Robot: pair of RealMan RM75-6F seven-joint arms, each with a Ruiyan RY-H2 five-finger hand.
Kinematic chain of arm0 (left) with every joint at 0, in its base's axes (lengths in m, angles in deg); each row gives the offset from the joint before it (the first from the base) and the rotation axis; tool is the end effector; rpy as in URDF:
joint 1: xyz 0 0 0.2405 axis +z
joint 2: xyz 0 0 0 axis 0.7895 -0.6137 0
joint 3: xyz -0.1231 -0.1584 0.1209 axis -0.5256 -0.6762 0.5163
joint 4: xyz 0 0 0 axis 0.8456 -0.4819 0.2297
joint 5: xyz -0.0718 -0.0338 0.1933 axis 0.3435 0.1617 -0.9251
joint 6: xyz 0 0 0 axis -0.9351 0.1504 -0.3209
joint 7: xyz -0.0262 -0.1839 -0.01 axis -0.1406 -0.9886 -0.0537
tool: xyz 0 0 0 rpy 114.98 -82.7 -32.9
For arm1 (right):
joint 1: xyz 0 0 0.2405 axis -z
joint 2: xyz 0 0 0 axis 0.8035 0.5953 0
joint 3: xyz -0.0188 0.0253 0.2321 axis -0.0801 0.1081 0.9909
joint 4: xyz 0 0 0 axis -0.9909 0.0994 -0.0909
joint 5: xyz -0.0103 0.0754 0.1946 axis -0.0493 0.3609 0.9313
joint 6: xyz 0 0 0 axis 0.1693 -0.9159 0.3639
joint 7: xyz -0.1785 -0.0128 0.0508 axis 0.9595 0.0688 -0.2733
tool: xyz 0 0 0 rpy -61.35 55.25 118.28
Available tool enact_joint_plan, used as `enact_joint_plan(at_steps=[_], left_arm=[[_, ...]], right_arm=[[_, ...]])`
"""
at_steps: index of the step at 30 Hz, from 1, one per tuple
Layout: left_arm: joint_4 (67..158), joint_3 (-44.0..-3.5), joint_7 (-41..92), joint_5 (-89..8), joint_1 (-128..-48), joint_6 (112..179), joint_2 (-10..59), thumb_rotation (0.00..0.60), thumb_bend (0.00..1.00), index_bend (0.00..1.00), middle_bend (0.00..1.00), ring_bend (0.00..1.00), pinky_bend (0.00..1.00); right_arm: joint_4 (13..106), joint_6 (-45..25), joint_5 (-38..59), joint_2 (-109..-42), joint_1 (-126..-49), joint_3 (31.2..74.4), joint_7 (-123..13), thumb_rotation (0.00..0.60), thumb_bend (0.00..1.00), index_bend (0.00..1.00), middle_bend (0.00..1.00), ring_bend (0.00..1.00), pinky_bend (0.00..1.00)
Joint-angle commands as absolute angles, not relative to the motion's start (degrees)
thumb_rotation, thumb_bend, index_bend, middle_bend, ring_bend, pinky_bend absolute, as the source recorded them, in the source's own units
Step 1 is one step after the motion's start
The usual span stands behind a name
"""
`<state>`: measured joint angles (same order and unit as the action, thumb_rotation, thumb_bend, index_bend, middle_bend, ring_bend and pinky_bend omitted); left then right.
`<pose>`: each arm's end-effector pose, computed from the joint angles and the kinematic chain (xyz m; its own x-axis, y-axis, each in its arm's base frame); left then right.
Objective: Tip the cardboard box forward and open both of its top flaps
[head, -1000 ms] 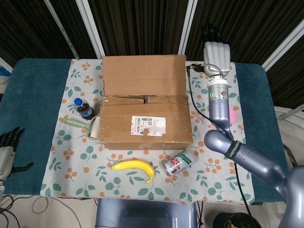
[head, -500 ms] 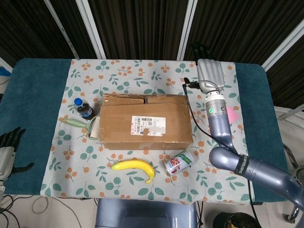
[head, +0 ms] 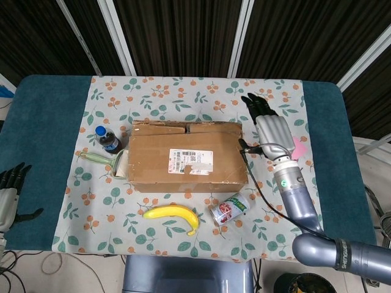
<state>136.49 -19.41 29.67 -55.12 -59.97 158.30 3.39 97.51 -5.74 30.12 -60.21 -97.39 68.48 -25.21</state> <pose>-0.3041 0.2361 0.1437 0.3922 0.1110 0.9132 0.9089 0.1064 -0.4033 -0.0574 -0.3877 0.1256 0.2183 -0.0238 0.9756 -0.9589 -0.1910 0.2099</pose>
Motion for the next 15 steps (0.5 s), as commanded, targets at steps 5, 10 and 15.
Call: enact_joint_plan(at_steps=[5,10,15], left_arm=[[136.29,-19.27,30.53,-55.45,-59.96,158.63,3.74,0.600,0.09,0.00,0.00,0.00,0.01],[135.93,-19.25,31.63,-56.25,-59.75,159.84,4.18,0.600,0.09,0.00,0.00,0.00,0.01],[137.23,-18.96,34.89,-58.85,-59.94,161.53,3.91,0.600,0.09,0.00,0.00,0.00,0.01]], right_arm=[[102.39,6.04,13.74,-55.52,-83.64,55.89,-28.93,0.600,0.35,0.00,0.00,0.00,0.25],[99.52,12.72,4.45,-53.00,-75.12,49.25,-33.52,0.600,0.29,0.00,0.00,0.00,0.25],[91.17,19.25,-5.19,-53.57,-68.96,44.74,-38.07,0.600,0.29,0.00,0.00,0.00,0.25]])
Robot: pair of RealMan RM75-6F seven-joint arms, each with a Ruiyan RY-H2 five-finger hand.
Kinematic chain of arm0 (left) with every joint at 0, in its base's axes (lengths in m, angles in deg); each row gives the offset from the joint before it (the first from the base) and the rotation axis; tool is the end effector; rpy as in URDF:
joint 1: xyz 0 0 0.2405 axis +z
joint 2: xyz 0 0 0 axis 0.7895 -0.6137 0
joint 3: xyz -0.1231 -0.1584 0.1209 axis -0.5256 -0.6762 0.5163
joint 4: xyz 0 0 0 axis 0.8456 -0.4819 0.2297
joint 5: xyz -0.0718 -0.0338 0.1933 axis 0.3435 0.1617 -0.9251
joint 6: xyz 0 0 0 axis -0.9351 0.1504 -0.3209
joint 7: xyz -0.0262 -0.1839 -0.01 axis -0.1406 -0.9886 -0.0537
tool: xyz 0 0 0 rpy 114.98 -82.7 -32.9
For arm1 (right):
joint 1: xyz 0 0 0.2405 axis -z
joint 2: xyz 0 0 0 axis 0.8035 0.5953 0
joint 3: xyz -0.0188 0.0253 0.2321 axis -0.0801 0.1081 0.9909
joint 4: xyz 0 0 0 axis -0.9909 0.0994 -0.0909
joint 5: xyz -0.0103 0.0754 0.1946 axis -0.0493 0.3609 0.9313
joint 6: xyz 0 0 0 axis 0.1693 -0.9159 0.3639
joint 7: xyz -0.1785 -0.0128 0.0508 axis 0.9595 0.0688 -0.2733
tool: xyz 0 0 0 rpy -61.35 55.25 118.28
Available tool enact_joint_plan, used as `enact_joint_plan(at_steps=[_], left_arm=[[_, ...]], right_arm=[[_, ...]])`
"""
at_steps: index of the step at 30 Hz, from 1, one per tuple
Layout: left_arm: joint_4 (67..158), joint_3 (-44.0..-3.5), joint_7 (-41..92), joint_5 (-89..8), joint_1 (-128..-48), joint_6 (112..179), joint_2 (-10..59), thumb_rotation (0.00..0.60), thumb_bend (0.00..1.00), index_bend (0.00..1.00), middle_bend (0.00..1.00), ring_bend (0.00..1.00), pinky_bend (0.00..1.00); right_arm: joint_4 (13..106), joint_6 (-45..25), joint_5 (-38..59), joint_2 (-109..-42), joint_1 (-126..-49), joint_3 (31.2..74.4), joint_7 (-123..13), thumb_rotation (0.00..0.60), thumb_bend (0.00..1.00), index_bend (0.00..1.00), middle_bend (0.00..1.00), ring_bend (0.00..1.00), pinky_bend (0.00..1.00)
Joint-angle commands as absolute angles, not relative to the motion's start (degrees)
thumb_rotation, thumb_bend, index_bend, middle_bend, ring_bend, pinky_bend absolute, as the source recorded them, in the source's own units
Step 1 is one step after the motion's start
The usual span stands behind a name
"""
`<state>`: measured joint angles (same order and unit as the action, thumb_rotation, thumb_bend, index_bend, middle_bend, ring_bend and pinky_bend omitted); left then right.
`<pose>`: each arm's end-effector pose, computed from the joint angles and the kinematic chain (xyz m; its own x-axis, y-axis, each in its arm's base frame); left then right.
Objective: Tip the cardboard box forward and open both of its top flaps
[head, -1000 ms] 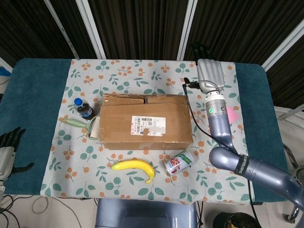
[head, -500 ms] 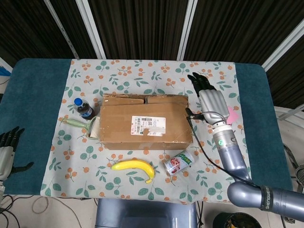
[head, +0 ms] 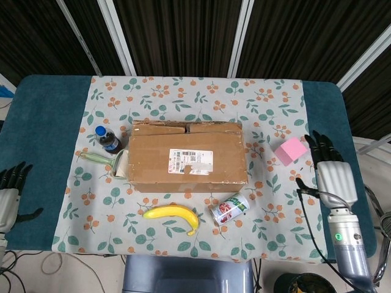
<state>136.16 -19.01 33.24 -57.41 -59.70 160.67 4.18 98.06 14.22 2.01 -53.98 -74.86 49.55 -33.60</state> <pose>-0.2966 0.2345 0.1435 0.4534 0.0821 0.8875 0.8857 0.0697 -0.4590 -0.1825 -0.2881 0.1633 0.3802 0.1296 0.9158 -0.9198 -0.0503 0.3890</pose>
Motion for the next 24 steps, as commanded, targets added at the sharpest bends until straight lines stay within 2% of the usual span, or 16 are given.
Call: enact_joint_plan(at_steps=[1,7,9,14,17,20,24], left_arm=[[138.03,-19.09,35.38,-59.08,-60.14,161.56,3.57,0.600,0.09,0.00,0.00,0.00,0.01],[145.45,-21.07,38.65,-59.71,-62.64,160.45,0.11,0.600,0.12,0.00,0.00,0.00,0.01],[148.30,-22.31,40.78,-60.06,-64.23,159.69,-1.54,0.600,0.19,0.00,0.00,0.00,0.01],[156.41,-26.68,44.83,-57.23,-70.09,154.36,-5.86,0.600,0.47,0.00,0.00,0.00,0.02],[159.63,-29.34,46.89,-53.11,-74.23,149.87,-7.83,0.600,0.61,0.00,0.00,0.00,0.06],[160.96,-31.72,48.75,-48.92,-78.06,146.38,-8.68,0.600,0.71,0.00,0.00,0.00,0.09],[161.67,-35.17,52.18,-39.44,-85.17,140.31,-9.11,0.600,0.77,0.00,0.00,0.00,0.10]], right_arm=[[89.56,19.64,-6.16,-53.85,-68.06,44.02,-39.27,0.600,0.32,0.00,0.00,0.00,0.25],[82.75,19.83,-8.53,-55.44,-64.82,42.31,-44.34,0.600,0.49,0.00,0.00,0.00,0.25],[81.02,19.99,-9.40,-56.46,-64.28,42.53,-46.34,0.600,0.55,0.00,0.00,0.00,0.25],[78.43,19.29,-11.36,-57.75,-63.88,43.08,-50.04,0.600,0.74,0.00,0.00,0.00,0.25],[77.67,18.51,-11.34,-58.14,-63.54,43.32,-51.86,0.600,0.79,0.00,0.00,0.00,0.25],[77.19,18.55,-11.24,-58.42,-63.27,43.97,-53.18,0.600,0.80,0.00,0.00,0.00,0.25],[76.55,18.65,-11.20,-58.44,-62.96,44.94,-54.11,0.600,0.80,0.00,0.00,0.00,0.25]])
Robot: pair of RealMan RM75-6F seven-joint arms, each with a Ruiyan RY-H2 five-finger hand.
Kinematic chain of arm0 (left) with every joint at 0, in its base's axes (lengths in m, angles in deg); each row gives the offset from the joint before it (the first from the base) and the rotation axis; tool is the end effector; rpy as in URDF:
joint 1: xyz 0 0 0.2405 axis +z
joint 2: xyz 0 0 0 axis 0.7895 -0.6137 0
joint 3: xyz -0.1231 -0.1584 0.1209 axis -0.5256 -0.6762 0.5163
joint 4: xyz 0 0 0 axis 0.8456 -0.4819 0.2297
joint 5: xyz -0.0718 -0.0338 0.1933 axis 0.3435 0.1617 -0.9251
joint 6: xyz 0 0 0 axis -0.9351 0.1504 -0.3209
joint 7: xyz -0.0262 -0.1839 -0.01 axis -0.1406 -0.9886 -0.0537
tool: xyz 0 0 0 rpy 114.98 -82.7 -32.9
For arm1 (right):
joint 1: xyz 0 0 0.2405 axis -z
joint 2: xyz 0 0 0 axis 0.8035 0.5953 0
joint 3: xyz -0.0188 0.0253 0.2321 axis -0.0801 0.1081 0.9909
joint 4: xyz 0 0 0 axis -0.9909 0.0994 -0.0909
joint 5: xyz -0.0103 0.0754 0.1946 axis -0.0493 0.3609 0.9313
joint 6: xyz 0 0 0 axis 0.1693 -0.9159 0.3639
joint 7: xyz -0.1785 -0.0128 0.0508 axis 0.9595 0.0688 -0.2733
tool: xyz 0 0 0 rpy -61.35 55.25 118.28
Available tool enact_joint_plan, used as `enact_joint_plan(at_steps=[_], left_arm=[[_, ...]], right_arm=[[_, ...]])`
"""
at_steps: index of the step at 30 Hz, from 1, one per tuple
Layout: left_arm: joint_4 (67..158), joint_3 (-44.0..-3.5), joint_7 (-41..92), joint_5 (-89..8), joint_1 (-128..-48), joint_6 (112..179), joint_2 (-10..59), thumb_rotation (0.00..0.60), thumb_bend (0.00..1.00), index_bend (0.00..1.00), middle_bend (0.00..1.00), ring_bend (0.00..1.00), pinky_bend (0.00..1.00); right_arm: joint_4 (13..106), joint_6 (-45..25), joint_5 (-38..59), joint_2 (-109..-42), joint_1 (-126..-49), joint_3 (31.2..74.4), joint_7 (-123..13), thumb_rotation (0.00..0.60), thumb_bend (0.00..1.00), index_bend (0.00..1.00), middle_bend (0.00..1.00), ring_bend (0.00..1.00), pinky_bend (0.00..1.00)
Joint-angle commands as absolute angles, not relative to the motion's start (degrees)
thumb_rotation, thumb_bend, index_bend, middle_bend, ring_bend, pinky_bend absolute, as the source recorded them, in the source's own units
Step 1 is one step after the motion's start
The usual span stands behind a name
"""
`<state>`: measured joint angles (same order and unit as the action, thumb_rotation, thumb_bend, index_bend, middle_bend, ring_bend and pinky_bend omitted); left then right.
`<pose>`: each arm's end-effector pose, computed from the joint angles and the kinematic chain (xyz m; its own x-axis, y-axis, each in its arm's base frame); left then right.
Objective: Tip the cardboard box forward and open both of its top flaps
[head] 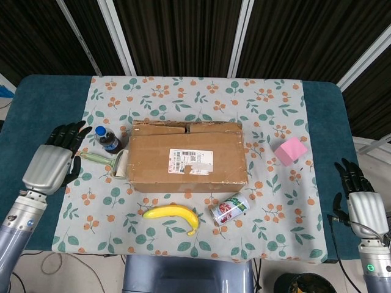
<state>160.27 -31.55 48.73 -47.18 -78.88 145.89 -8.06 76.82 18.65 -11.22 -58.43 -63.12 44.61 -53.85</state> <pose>-0.1253 0.3175 0.1556 0.4851 0.0483 0.8731 0.8489 -0.2655 -0.4570 -0.2673 -0.2404 0.1624 0.3537 0.1428 0.9244 -0.9294 -0.0580 0.3645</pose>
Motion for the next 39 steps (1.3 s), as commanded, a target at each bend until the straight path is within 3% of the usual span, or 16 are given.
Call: enact_joint_plan(at_steps=[1,5,9,15,19,25,39], left_arm=[[161.60,-35.68,52.78,-37.45,-86.58,139.12,-9.14,0.600,0.78,0.00,0.00,0.00,0.10],[159.79,-37.59,56.14,-26.46,-95.24,131.79,-8.97,0.600,0.80,0.00,0.00,0.00,0.10],[156.86,-36.97,60.70,-17.25,-103.37,126.36,-8.54,0.600,0.81,0.00,0.00,0.00,0.11],[150.48,-31.72,68.06,1.87,-118.24,122.89,-5.29,0.600,0.85,0.02,0.08,0.03,0.17],[146.26,-28.46,71.49,8.27,-125.22,124.51,-0.49,0.600,0.88,0.08,0.17,0.11,0.24],[143.87,-26.65,72.11,11.43,-128.71,126.57,2.82,0.600,0.89,0.14,0.26,0.18,0.32],[139.63,-23.91,71.28,13.74,-132.01,126.26,7.28,0.600,0.90,0.19,0.34,0.24,0.37]], right_arm=[[76.45,18.58,-11.16,-58.42,-62.92,45.06,-54.13,0.600,0.80,0.00,0.00,0.00,0.25],[76.30,18.18,-10.88,-58.34,-62.63,45.62,-54.97,0.600,0.80,0.00,0.00,0.00,0.25],[75.89,18.18,-10.89,-58.43,-62.43,46.22,-55.61,0.600,0.77,0.00,0.00,0.00,0.25],[75.75,17.39,-11.09,-58.54,-62.07,46.82,-56.37,0.600,0.77,0.00,0.00,0.00,0.25],[75.78,17.28,-11.24,-58.59,-61.78,47.23,-56.75,0.600,0.77,0.00,0.00,0.00,0.25],[75.77,17.13,-11.60,-58.74,-61.46,47.46,-57.06,0.600,0.77,0.00,0.00,0.00,0.25],[76.27,16.12,-10.84,-58.77,-60.89,48.16,-57.78,0.600,0.77,0.00,0.00,0.00,0.25]])
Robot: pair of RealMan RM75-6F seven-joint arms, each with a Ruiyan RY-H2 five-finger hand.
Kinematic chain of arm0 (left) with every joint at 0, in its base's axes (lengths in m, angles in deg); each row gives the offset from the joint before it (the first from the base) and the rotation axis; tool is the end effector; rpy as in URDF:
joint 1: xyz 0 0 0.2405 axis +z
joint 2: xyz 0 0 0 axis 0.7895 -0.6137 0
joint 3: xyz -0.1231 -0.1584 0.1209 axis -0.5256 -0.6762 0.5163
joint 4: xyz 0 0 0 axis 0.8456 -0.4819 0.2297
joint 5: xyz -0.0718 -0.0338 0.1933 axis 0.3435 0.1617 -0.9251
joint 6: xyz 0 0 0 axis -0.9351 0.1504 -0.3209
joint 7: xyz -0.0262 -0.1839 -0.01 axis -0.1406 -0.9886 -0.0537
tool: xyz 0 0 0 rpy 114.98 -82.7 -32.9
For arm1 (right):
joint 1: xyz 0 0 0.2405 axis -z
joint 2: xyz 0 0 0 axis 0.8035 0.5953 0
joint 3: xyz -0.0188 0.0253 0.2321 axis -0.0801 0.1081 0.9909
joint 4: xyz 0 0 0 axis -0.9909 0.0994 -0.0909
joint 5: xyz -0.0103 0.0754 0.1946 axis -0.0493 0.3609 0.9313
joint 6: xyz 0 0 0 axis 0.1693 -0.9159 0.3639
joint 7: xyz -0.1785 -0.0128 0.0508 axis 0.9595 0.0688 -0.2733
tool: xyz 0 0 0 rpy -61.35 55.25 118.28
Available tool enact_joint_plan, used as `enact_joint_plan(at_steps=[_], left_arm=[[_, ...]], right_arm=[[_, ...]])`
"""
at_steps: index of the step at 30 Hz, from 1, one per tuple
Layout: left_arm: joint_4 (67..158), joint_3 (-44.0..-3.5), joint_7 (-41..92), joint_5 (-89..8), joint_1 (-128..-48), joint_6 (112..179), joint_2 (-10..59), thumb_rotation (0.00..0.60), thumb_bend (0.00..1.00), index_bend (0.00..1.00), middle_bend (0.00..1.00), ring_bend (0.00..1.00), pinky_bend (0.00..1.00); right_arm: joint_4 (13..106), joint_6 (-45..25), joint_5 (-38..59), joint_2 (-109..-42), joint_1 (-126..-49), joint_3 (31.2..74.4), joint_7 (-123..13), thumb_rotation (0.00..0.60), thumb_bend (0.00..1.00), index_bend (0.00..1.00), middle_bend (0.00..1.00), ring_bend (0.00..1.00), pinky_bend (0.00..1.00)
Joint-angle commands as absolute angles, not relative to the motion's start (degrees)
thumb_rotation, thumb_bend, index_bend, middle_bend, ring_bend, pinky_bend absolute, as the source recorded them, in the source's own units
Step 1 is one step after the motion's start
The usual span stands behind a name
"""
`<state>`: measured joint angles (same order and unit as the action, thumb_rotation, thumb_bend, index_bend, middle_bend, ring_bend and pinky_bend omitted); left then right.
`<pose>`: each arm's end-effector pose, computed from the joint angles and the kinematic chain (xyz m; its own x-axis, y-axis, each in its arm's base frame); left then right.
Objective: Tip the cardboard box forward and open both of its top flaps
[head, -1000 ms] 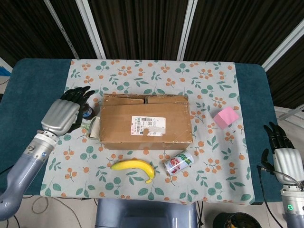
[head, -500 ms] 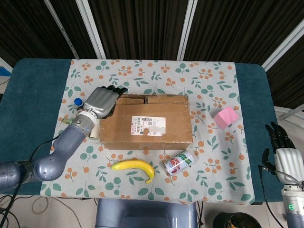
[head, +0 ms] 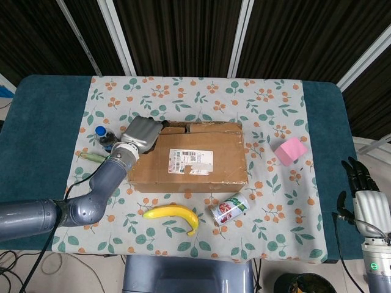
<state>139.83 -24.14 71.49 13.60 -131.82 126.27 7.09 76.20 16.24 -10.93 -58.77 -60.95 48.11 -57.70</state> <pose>-0.0076 0.4268 0.0440 0.6520 0.3429 0.6763 0.7566 -0.3537 -0.5500 -0.2751 -0.2424 0.1659 0.2929 0.1467 0.9448 -0.9535 -0.0292 0.3001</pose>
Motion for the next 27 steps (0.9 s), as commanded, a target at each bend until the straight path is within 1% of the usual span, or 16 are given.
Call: enact_joint_plan(at_steps=[1,6,10,13,21,27], left_arm=[[139.53,-23.74,71.06,13.86,-132.14,126.11,7.35,0.600,0.90,0.19,0.34,0.24,0.37],[139.38,-23.16,70.08,13.83,-132.40,125.54,7.53,0.600,0.90,0.22,0.38,0.27,0.39],[139.46,-22.99,68.94,12.76,-132.31,125.09,7.46,0.600,0.92,0.32,0.50,0.36,0.46],[139.67,-23.34,67.35,11.02,-131.74,125.32,7.31,0.600,0.93,0.35,0.54,0.39,0.48],[141.18,-24.42,63.15,7.15,-130.13,125.78,5.41,0.600,0.93,0.35,0.54,0.40,0.49],[144.09,-26.54,59.35,5.58,-129.29,125.02,2.32,0.600,0.93,0.34,0.54,0.40,0.49]], right_arm=[[76.34,16.00,-10.77,-58.77,-60.85,48.22,-57.87,0.600,0.77,0.00,0.00,0.00,0.25],[76.47,15.75,-10.72,-58.77,-60.76,48.49,-58.19,0.600,0.77,0.00,0.00,0.00,0.25],[76.63,15.46,-10.67,-58.75,-60.64,48.58,-58.50,0.600,0.77,0.00,0.00,0.00,0.25],[76.69,15.37,-10.71,-58.79,-60.55,48.65,-58.44,0.600,0.77,0.00,0.00,0.00,0.25],[76.71,15.08,-10.94,-58.92,-60.33,48.73,-58.63,0.600,0.77,0.00,0.00,0.00,0.25],[76.86,14.38,-10.64,-59.08,-60.27,48.78,-59.02,0.600,0.77,0.00,0.00,0.00,0.25]])
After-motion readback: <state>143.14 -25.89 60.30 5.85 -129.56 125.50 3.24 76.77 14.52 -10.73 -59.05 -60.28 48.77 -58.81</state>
